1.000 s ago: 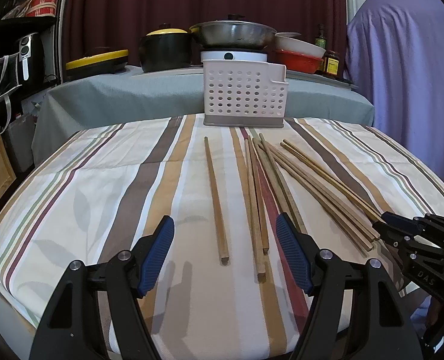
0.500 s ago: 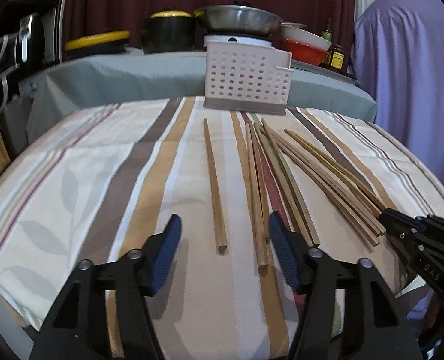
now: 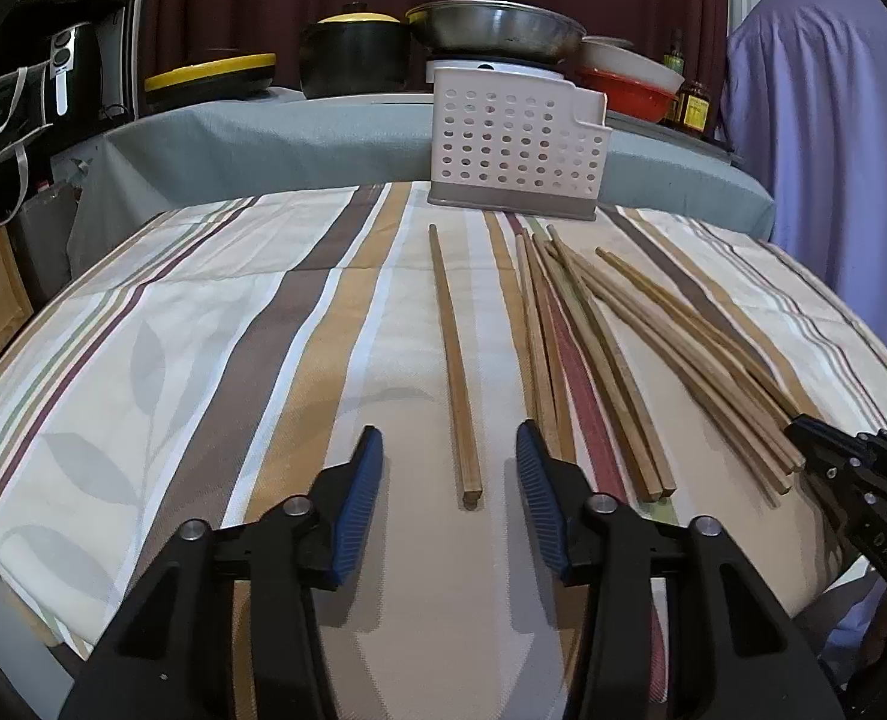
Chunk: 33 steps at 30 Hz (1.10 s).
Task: Organize utensils
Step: 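Lower the right tool onto a chopstick while the left tool approaches another chopstick, then close the right tool on its chopstick while the left tool grips another and lifts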
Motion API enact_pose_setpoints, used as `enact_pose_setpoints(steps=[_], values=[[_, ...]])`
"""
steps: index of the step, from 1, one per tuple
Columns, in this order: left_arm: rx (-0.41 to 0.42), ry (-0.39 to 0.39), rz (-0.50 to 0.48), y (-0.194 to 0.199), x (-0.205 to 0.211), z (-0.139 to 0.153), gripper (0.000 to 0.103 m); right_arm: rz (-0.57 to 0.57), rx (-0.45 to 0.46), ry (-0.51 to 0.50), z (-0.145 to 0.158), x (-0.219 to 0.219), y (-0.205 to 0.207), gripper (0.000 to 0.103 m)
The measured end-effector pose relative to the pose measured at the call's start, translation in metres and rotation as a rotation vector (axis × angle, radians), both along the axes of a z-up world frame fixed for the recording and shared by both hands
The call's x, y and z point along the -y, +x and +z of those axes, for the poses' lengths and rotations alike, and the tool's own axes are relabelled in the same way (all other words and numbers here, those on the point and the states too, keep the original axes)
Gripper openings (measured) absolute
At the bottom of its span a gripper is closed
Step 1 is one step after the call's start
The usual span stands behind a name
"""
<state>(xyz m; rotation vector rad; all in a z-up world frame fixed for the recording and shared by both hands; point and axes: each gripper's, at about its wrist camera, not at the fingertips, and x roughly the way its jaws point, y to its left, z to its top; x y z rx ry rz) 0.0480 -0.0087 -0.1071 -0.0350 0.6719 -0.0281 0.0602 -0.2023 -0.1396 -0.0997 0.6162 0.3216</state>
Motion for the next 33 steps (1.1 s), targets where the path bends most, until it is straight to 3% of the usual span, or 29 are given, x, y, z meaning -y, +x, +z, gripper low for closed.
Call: enact_pose_setpoints(steps=[9,19,33], values=[[0.005,0.034,0.033,0.001,-0.002,-0.001,0.008,0.0,0.002,0.002,0.0,-0.001,0.0,0.009],[0.012,0.02,0.028,0.0,-0.001,0.002,0.007,-0.001,0.013,0.004,0.002,-0.002,-0.001,0.005],[0.103,0.038,0.025,-0.015,-0.006,0.028,0.007,-0.018,0.108,0.018,0.028,0.0,-0.012,0.005]])
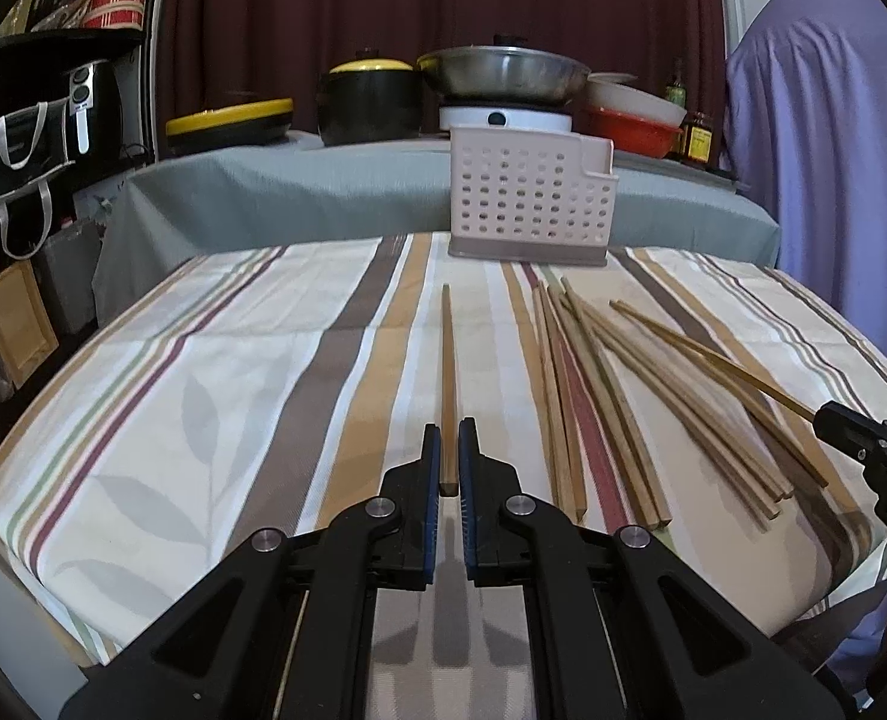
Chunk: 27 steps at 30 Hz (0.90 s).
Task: Organize utensils
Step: 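Close the right tool on its chopstick while the left tool grips another and lifts, then carry the chopstick in the left tool over the holder while the right tool carries its own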
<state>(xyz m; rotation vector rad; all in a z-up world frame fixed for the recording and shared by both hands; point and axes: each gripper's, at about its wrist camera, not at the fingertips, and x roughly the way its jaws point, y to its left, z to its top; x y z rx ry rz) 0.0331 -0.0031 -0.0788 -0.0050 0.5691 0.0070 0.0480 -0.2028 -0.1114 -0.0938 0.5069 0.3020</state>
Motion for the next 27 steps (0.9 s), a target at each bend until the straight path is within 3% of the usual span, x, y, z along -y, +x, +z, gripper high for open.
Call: enact_pose_setpoints(steps=[7,18,27], values=[[0.069,0.002,-0.009,-0.009,0.0,0.024,0.007,-0.006,0.074,-0.001,0.023,0.001,-0.008,0.005],[0.236,-0.019,-0.008,-0.026,-0.014,0.091,0.007,0.012,0.245,0.021,0.088,0.0,-0.019,0.005],[0.296,-0.054,-0.028,-0.021,-0.025,0.126,0.007,0.027,0.324,0.023,0.123,-0.004,-0.007,0.005]])
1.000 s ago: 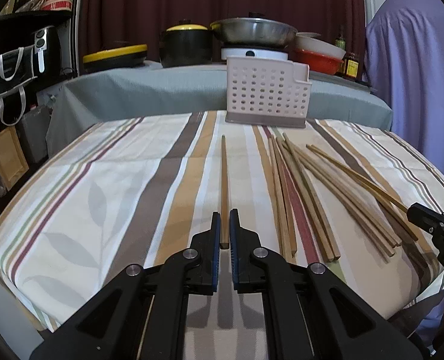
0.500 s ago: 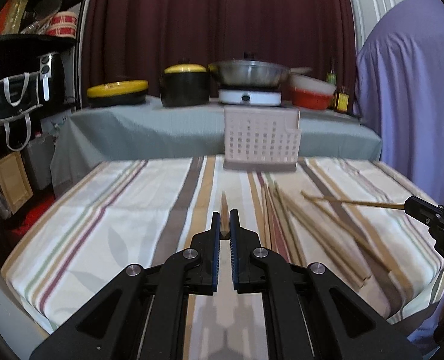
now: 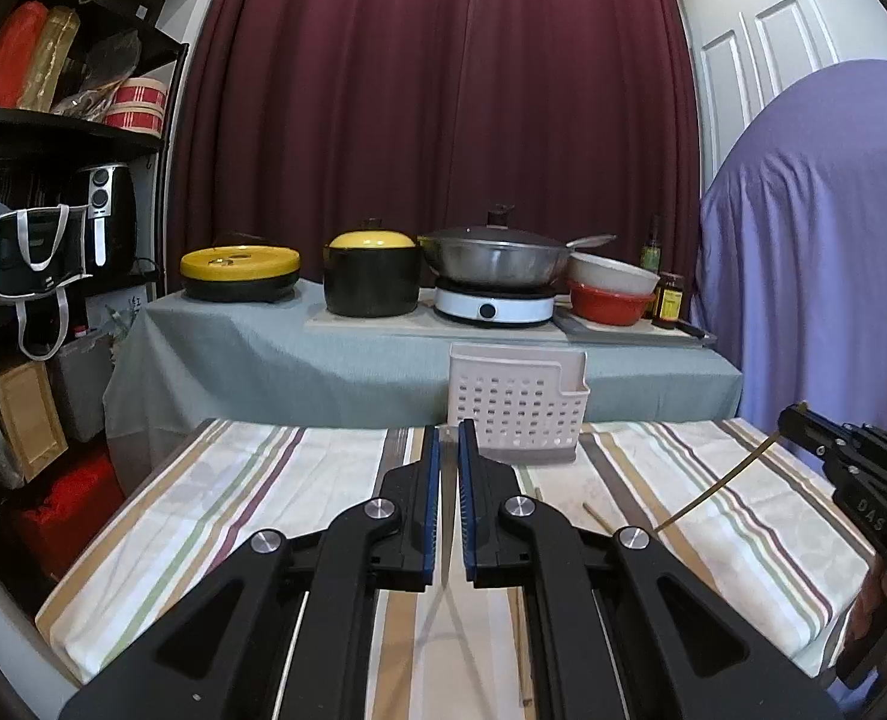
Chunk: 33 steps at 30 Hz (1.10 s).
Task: Organize utensils
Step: 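Carry the chopstick in the left tool over the holder while the right tool carries its own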
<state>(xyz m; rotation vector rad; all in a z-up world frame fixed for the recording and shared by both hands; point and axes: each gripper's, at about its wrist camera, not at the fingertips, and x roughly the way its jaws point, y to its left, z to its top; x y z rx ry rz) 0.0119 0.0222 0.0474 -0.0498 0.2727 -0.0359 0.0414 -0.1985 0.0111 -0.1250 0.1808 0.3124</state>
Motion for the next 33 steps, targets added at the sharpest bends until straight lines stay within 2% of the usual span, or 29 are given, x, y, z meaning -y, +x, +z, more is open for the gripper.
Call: enact_pose_setpoints(steps=[5,14,22,33], values=[[-0.002,0.001,-0.009,0.01,-0.002,0.003,0.007,0.0,-0.001,-0.002,0.005,-0.004,0.013,0.005],[-0.006,-0.044,-0.035,0.033,-0.01,0.016,0.007,0.0,-0.006,0.029,0.019,-0.002,0.041,0.005],[0.022,-0.062,-0.064,0.067,-0.016,0.046,0.007,0.014,0.039,0.063,0.052,0.0,0.083,0.005],[0.133,-0.037,-0.083,0.135,-0.007,0.102,0.007,0.044,0.158,0.09,0.109,-0.008,0.153,0.005]])
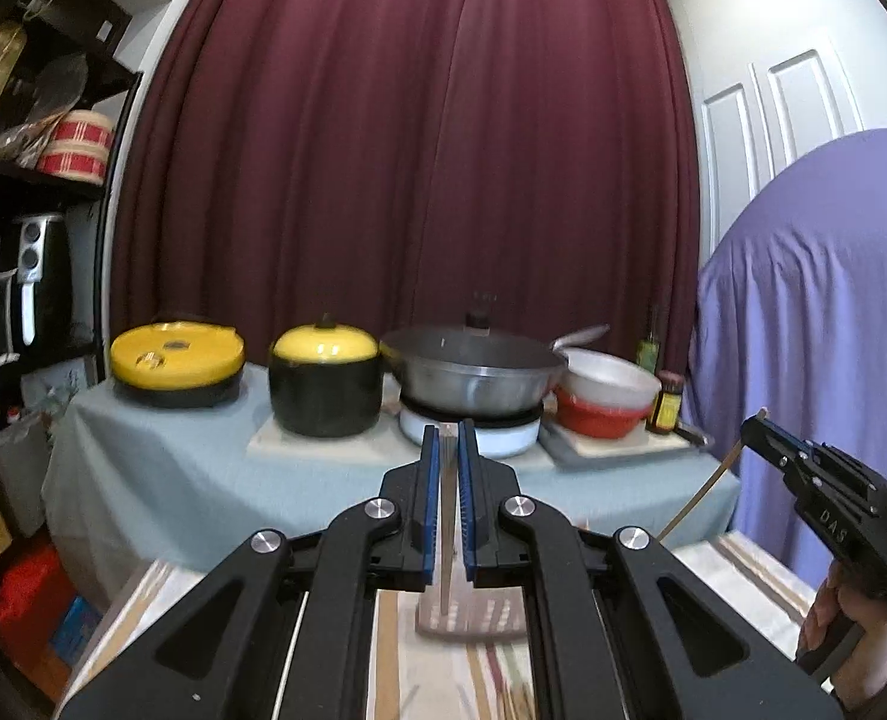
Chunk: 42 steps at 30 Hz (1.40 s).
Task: Organize utensils
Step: 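Carry the chopstick in the left tool over the holder while the right tool carries its own, then open the left tool to drop its chopstick into the holder while the right tool releases too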
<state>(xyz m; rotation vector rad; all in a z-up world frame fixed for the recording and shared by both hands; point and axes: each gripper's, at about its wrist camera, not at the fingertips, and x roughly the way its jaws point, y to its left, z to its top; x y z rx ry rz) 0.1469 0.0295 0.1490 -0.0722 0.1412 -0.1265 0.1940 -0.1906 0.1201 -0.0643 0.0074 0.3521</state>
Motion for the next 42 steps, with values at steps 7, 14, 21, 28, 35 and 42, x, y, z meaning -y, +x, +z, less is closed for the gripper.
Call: enact_pose_setpoints(steps=[7,14,21,28,35,42], values=[[0.024,0.033,-0.011,0.047,0.013,0.013,0.007,0.0,0.002,-0.001,0.01,-0.009,0.053,0.005],[-0.082,0.053,-0.028,0.084,0.023,-0.025,0.007,-0.009,-0.1,-0.013,-0.027,-0.013,0.092,0.005],[-0.162,0.057,-0.011,0.101,0.023,-0.057,0.007,-0.022,-0.171,-0.024,-0.057,-0.015,0.108,0.005],[-0.186,0.062,0.005,0.101,0.022,-0.067,0.018,-0.052,-0.168,-0.053,-0.067,-0.019,0.101,0.027],[-0.159,0.052,0.032,0.076,0.014,-0.066,0.046,-0.09,-0.154,-0.048,-0.063,-0.009,0.074,0.05],[-0.165,0.051,0.046,0.035,0.008,-0.08,0.055,-0.108,-0.171,-0.045,-0.073,0.008,0.028,0.052]])
